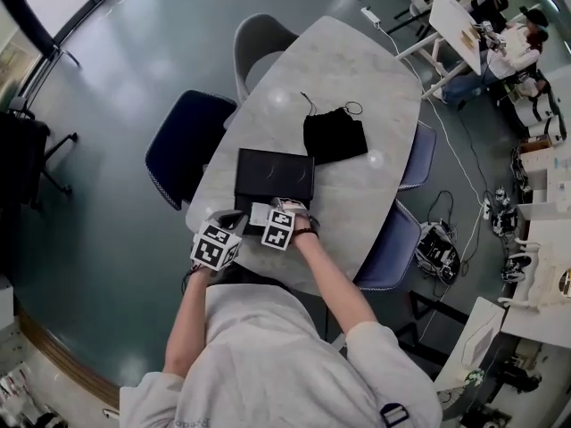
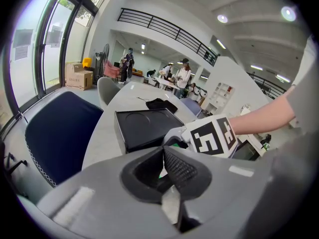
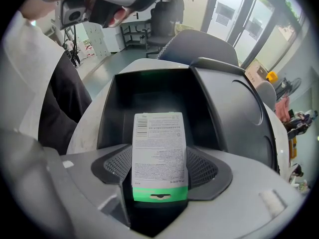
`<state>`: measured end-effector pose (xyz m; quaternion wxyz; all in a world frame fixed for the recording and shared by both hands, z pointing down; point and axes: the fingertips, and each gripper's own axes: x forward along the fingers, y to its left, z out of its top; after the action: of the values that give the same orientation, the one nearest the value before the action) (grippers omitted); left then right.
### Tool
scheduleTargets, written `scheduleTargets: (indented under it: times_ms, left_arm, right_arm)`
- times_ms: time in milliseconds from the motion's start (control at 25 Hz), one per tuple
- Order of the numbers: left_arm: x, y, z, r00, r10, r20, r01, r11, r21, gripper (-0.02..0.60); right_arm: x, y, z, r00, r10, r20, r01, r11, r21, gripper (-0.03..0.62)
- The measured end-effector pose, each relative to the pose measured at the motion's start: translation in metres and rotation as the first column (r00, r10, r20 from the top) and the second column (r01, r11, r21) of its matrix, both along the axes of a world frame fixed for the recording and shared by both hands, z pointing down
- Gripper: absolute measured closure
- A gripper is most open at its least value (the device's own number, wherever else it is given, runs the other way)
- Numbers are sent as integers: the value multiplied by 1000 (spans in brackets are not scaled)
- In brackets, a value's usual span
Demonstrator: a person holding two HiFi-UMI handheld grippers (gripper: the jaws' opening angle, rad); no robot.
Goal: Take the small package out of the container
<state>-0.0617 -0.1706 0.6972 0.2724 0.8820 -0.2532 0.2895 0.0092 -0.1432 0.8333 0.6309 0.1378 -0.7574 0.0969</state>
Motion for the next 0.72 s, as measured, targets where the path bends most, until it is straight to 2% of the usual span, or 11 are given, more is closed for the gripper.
scheduleTargets:
  times_ms: [720]
  left_arm:
    - [29, -10, -16, 999, 44, -6, -43, 998, 44, 528]
  right_arm:
    - [-1, -2, -4, 999, 28, 27, -29, 1000, 7, 266]
